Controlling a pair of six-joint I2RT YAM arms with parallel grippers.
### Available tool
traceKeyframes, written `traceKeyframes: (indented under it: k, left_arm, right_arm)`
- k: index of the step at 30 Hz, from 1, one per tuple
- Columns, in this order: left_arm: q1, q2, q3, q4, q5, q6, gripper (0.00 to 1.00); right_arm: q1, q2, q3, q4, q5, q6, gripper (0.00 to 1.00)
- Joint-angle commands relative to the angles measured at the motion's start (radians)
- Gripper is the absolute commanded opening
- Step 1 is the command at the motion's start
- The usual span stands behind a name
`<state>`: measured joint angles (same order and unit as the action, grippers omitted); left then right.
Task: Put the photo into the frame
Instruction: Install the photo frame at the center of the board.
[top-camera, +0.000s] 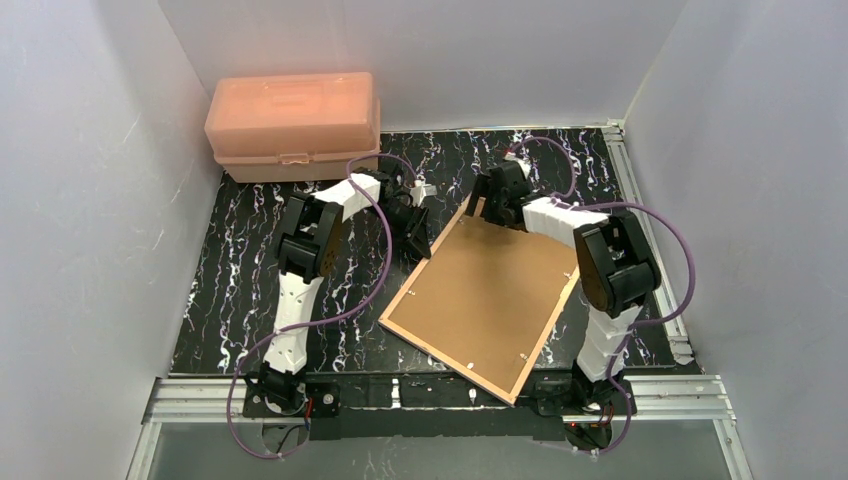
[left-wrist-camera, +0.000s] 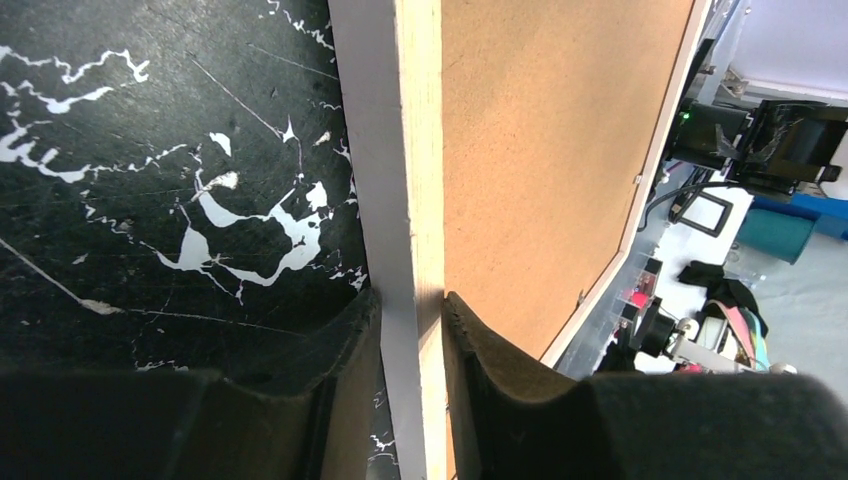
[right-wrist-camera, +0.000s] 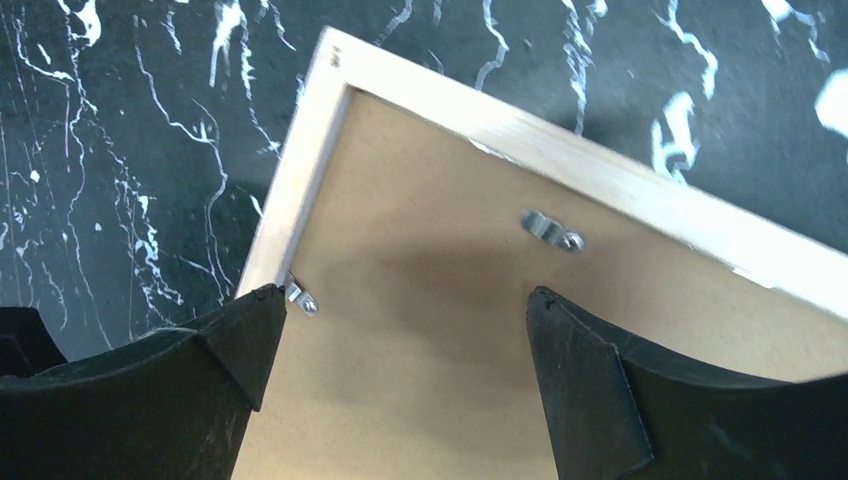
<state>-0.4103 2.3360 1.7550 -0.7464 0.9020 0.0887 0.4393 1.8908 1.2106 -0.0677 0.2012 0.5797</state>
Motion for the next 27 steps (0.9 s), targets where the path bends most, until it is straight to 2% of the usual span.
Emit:
traceKeyframes:
  k: [1, 5, 11, 16, 19, 27]
  left_arm:
    - [-0.022, 0.02, 0.026, -0.04, -0.012, 0.001, 0.24]
    - [-0.019, 0.007, 0.002, -0.041, -0.026, 0.018, 0.2]
    - [0.005, -0.058, -0.014, -0.069, -0.022, 0.072, 0.18]
    - [0.031, -0.114, -0.056, -0.147, -0.175, 0.243, 0.14]
    - [0.031, -0.151, -0.148, -0.127, -0.289, 0.309, 0.14]
    - [-0.02, -0.251, -0.363, -0.101, -0.396, 0.435, 0.13]
  right_arm:
    - [-0.073, -0.12, -0.06, -0.02, -0.039, 0.1, 0.99]
    - [-0.167, -0.246, -0.084, -0.108, -0.033, 0.121, 0.99]
    - [-0.284, -0.412, -0.142, -0.345, 0.146, 0.194, 0.99]
    - [-0.37, -0.497, -0.244, -0.446, 0.222, 0.24, 0.99]
    - [-0.427, -0.503, -0.284, -0.464, 0.22, 0.24, 0.99]
    - [-0.48, -0.439, -0.314, -0.375, 0.108, 0.261, 0.99]
